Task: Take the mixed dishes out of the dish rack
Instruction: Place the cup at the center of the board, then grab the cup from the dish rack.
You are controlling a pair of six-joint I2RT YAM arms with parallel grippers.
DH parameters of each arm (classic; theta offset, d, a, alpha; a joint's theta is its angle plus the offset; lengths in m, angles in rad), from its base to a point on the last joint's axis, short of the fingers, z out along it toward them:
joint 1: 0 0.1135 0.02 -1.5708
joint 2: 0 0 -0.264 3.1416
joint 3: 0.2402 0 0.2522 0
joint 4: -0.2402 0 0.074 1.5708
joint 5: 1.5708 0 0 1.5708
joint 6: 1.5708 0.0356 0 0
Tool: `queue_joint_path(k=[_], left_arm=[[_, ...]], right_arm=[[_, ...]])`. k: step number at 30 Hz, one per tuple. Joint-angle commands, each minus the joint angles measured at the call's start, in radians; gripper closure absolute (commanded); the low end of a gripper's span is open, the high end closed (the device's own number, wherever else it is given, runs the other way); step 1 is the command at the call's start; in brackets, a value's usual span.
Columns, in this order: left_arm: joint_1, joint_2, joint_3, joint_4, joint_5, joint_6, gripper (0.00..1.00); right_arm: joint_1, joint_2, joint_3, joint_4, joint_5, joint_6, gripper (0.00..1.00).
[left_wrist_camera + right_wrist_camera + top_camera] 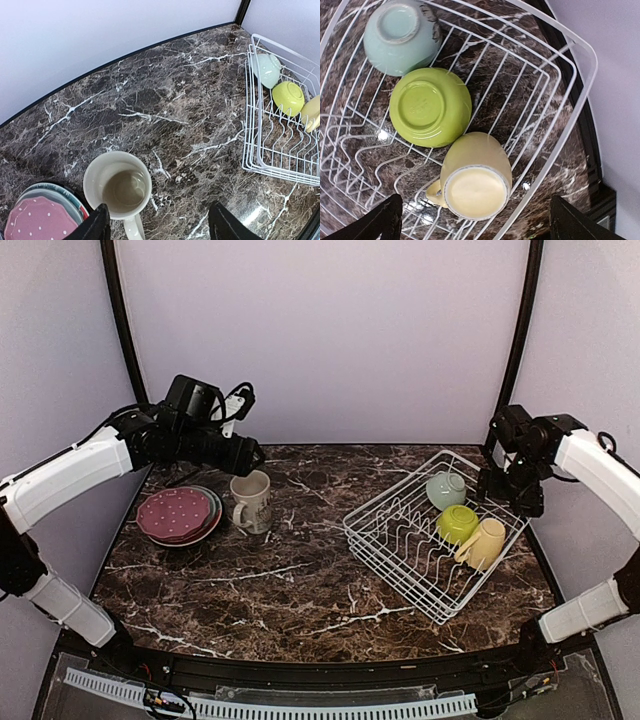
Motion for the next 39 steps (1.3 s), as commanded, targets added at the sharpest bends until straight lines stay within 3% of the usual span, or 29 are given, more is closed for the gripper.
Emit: queue_joint_path(k=[1, 10, 26, 36, 39], left_arm=[[-0.005, -0.026, -0.038, 0.07, 0.047, 0.006, 0.33], [-0.004, -0.024, -0.037, 0.069, 0.055, 0.005, 0.33], [-0.004, -0.038, -0.04, 0.074, 0.051, 0.005, 0.31], [-0.005, -0.04, -0.04, 0.073, 0.057, 0.001, 0.12], [-0.004, -0.042, -0.042, 0.074, 0.055, 0.001, 0.11]], right_arm=[[-0.012, -0.029, -0.047, -0.041, -0.058, 0.259, 0.01], [-0.012, 0.022, -0.015, -0.068, -0.03, 0.576, 0.01], [-0.014, 0.11, -0.076, -0.023, -0.076, 0.727, 0.05], [-0.033, 0.11, -0.145, 0.06, -0.101, 0.768, 0.08], [-0.035, 0.123, -0.152, 0.075, -0.098, 0.773, 0.08]])
